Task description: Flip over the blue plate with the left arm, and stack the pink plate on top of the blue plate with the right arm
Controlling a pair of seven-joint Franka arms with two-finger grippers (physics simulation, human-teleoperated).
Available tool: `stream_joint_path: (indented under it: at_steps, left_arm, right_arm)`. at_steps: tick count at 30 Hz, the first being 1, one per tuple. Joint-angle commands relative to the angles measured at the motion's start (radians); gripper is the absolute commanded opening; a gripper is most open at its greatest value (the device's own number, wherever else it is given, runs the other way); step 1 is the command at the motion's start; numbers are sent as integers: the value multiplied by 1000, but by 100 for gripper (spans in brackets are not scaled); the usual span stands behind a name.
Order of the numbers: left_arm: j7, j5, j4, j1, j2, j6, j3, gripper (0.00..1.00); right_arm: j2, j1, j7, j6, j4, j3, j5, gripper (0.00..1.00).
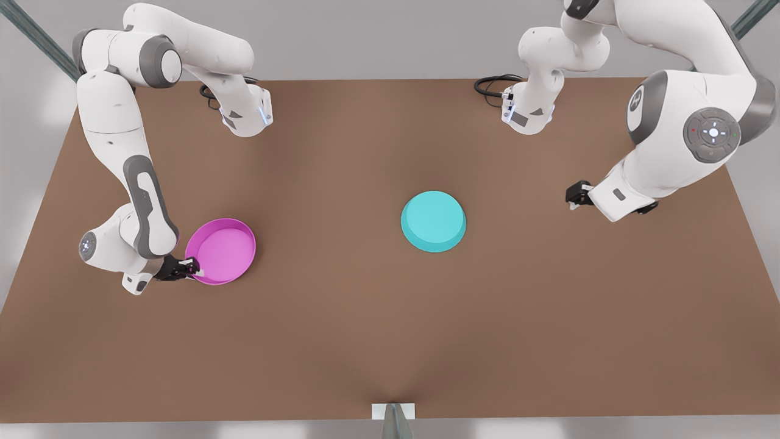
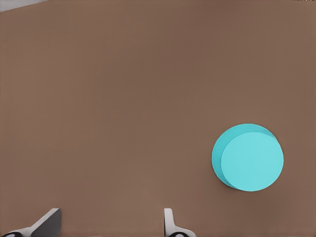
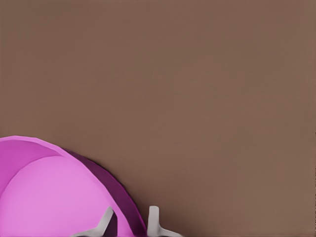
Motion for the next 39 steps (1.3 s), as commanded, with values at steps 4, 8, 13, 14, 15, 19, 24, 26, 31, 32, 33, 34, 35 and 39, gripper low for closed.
stream_joint_path:
  at_steps: [4, 8, 13, 14, 15, 19, 24, 26, 31, 32, 33, 34, 35, 39]
  left_arm:
    - [-2, 1, 0, 0, 3, 3, 2, 100]
    - [-3, 1, 0, -2, 5, 3, 0, 100]
    - [-5, 1, 0, -2, 1, 3, 0, 100]
    - [-6, 1, 0, -2, 1, 3, 0, 100]
    - [-6, 1, 0, -2, 1, 2, 0, 100]
    - [-6, 1, 0, -2, 0, 2, 0, 100]
    - [-6, 1, 0, -2, 1, 2, 0, 100]
    - [-6, 1, 0, -2, 0, 3, 0, 100]
    - [-6, 1, 0, -2, 1, 3, 0, 100]
    - [-6, 1, 0, -2, 0, 2, 0, 100]
    - [-6, 3, 0, -2, 0, 3, 0, 100]
    - [-6, 3, 0, -2, 0, 2, 0, 100]
    - [-8, 1, 0, -2, 0, 2, 0, 100]
    - [-8, 3, 0, -2, 0, 3, 0, 100]
  right_arm:
    - [0, 0, -37, -6, 3, -2, -2, 37]
    - [0, 3, -174, -3, 14, -2, -2, 37]
    - [14, 8, -289, 2, 28, -2, -5, 36]
    - [17, 8, -316, 0, 32, -2, -11, 33]
    - [20, 8, -332, 2, 32, -2, -11, 33]
    - [20, 8, -326, -8, 34, -2, -11, 21]
    - [25, 6, -320, -18, 35, -2, -9, 40]
    - [25, 6, -318, -18, 35, -2, -9, 57]
    - [26, 6, -313, -18, 35, -2, -5, 77]
    - [28, 5, -312, -18, 34, 0, -2, 84]
    - [28, 3, -312, -18, 34, -2, -2, 93]
    - [28, 3, -312, -18, 34, -2, -2, 93]
    - [29, 3, -312, -18, 34, -2, -2, 93]
    - [34, 3, -313, -18, 32, -2, -2, 93]
